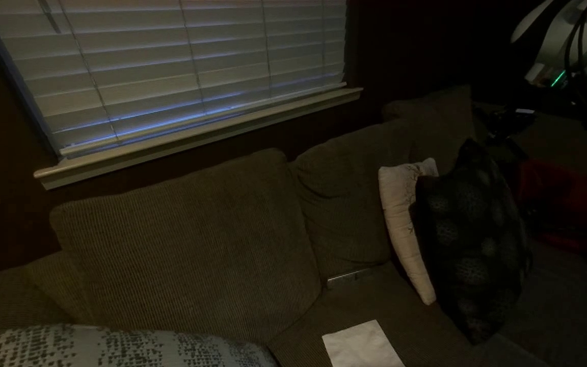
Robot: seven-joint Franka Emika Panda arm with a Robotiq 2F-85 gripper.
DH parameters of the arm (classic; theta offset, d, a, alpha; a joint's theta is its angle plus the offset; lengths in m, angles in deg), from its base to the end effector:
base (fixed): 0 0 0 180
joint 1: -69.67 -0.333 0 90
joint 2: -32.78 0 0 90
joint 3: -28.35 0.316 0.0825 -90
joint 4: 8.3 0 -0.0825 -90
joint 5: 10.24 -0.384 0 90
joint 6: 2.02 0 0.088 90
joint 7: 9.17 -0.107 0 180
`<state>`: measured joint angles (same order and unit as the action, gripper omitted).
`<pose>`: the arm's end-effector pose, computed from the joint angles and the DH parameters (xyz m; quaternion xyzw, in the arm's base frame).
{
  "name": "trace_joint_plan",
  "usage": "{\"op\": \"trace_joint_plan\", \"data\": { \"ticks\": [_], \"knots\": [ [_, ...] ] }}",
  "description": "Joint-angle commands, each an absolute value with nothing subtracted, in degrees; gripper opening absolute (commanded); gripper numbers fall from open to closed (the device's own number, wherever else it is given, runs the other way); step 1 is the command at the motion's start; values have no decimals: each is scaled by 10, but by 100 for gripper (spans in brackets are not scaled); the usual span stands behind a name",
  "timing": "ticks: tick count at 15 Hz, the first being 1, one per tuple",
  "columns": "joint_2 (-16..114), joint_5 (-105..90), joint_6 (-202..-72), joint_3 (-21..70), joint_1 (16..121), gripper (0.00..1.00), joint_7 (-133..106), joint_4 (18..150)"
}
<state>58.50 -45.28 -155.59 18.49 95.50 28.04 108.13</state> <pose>0.4920 -0.3710 0.2435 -0.9591 0.2299 -0.1603 0.0387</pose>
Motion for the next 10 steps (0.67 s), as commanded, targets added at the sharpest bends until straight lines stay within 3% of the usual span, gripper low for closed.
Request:
{"op": "trace_joint_plan", "data": {
  "ticks": [1, 6, 10],
  "knots": [
    [566, -452, -1556, 222, 984, 63, 277, 1074],
    [553, -456, -1544, 238, 973, 97, 230, 1064],
    [580, -434, -1532, 232, 942, 100, 110, 1031]
  ]
}}
